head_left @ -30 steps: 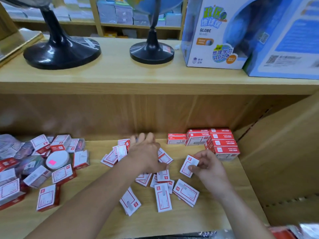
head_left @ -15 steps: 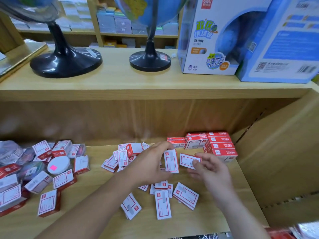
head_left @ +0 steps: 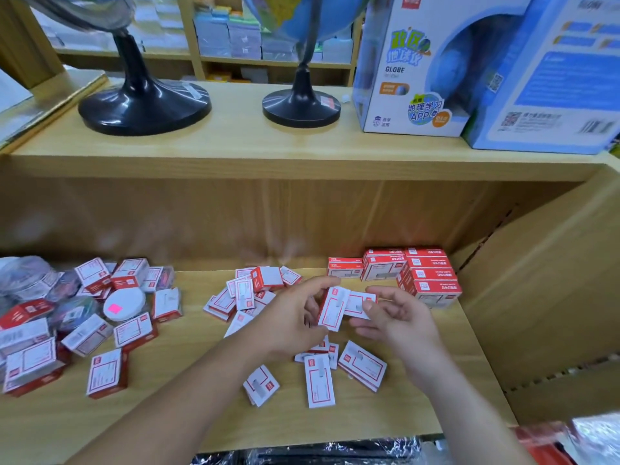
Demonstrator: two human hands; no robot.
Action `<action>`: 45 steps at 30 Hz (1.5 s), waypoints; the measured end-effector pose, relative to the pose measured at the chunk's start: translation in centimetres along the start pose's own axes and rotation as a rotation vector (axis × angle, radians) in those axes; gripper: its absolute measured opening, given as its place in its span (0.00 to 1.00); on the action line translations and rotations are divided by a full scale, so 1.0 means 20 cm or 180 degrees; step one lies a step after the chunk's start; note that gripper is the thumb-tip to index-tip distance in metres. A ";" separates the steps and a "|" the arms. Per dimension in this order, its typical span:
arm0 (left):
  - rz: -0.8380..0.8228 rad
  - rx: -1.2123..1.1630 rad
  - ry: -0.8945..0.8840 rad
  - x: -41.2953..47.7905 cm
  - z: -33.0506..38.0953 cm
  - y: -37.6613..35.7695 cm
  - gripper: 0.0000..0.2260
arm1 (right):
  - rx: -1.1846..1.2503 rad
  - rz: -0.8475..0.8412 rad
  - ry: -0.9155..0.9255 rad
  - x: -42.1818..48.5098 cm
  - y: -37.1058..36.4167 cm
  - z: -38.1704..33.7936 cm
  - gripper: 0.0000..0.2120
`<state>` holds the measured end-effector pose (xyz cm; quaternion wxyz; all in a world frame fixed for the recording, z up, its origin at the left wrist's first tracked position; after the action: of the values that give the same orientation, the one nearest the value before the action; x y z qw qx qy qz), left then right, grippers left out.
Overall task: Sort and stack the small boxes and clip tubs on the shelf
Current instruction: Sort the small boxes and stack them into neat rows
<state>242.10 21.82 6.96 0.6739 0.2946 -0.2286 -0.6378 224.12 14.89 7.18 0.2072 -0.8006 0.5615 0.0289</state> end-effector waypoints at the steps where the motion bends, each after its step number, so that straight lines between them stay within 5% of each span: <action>1: 0.0035 -0.0045 -0.0097 0.00 0.00 0.00 0.35 | -0.0013 -0.0028 -0.0010 0.01 0.00 0.00 0.10; 5: 0.0067 -0.0192 -0.0232 0.02 0.00 0.00 0.37 | -0.0157 -0.0120 -0.0013 0.02 0.02 -0.01 0.11; 11: 0.0356 -0.0312 -0.0134 0.02 0.03 0.02 0.23 | -0.0522 -0.0784 -0.0146 -0.01 0.00 0.00 0.21; 18: 0.0854 -0.0517 -0.0025 0.03 0.04 -0.01 0.14 | -0.0392 -0.0394 0.0322 0.02 0.00 -0.01 0.15; 27: 0.0766 0.0865 -0.0191 0.13 0.01 0.00 0.12 | -0.0664 -0.0603 0.0544 0.12 0.01 -0.01 0.13; 35: 0.1128 0.1818 0.0179 0.30 -0.03 -0.03 0.14 | -0.2018 0.0424 0.0911 0.38 0.05 0.07 0.10; 40: 0.1280 0.2304 0.0308 0.33 -0.12 -0.01 0.08 | -0.2571 0.0476 0.1053 0.42 0.11 0.11 0.10; 45: 0.1027 0.3110 0.0285 0.38 -0.15 -0.06 0.21 | -0.2781 0.0410 0.1283 0.43 0.09 0.11 0.09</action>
<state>243.90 14.50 3.50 0.5566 0.5630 -0.5132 -0.3314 226.10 7.56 2.21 -0.2634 -0.7659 0.5742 0.1192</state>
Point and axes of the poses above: each hand's wrist, its own x-axis towards the middle knuckle, its own y-axis out of the back of the hand, z = x × y, the point moved 5 cm from there along x, towards the middle knuckle, and after that the axes turned 15 degrees about x, right-handed, at the moved point
